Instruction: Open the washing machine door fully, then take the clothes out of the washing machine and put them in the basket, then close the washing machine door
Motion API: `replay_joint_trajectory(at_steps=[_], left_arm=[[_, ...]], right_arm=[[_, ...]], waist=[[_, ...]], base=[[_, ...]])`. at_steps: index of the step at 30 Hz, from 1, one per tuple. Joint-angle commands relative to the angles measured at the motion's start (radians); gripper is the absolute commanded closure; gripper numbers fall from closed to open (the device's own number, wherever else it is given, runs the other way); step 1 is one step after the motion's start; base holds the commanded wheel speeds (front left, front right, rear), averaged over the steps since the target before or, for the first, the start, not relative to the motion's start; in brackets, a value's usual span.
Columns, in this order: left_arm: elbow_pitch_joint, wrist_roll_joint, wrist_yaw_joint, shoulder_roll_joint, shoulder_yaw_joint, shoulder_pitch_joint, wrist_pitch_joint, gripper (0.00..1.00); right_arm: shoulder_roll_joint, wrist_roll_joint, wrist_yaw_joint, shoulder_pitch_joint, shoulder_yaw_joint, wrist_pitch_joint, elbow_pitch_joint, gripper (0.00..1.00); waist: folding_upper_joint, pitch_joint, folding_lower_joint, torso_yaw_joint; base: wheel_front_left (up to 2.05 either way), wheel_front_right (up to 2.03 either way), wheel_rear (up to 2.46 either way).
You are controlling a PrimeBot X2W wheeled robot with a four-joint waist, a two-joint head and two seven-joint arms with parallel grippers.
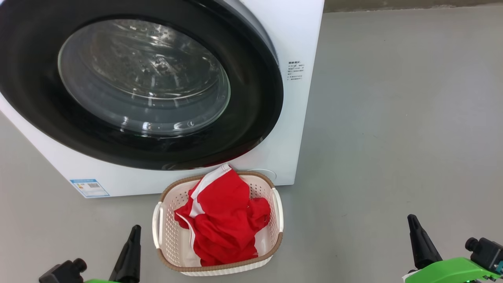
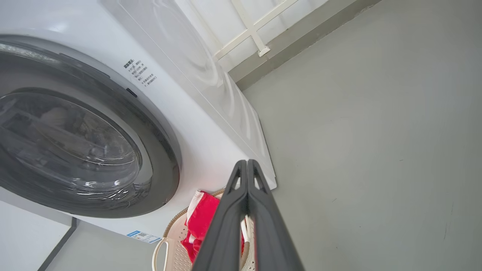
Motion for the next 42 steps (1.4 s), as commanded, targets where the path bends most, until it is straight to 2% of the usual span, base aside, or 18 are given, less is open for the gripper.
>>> replay_joint_trajectory(at_steps=[1,42], left_arm=[[-0.025,-0.028,-0.002,0.010,0.021,-0.022,0.010,1.00],[-0.031,-0.417,-0.005,-0.003,0.078,-0.045,0.123,1.00]], right_arm=[[-0.013,0.028,0.000,-0.044,-0.004,0.006,-0.030,1.00],[-0.014,0.424,-0.001,-0.091,-0.024,0.124,-0.052,1.00]], waist=[[0.0000,-0.001,-0.0001,-0.002],[0.0000,-0.028,-0.0002,-0.033]], base=[[0.00,0.00,0.00],[0.00,0.00,0.00]])
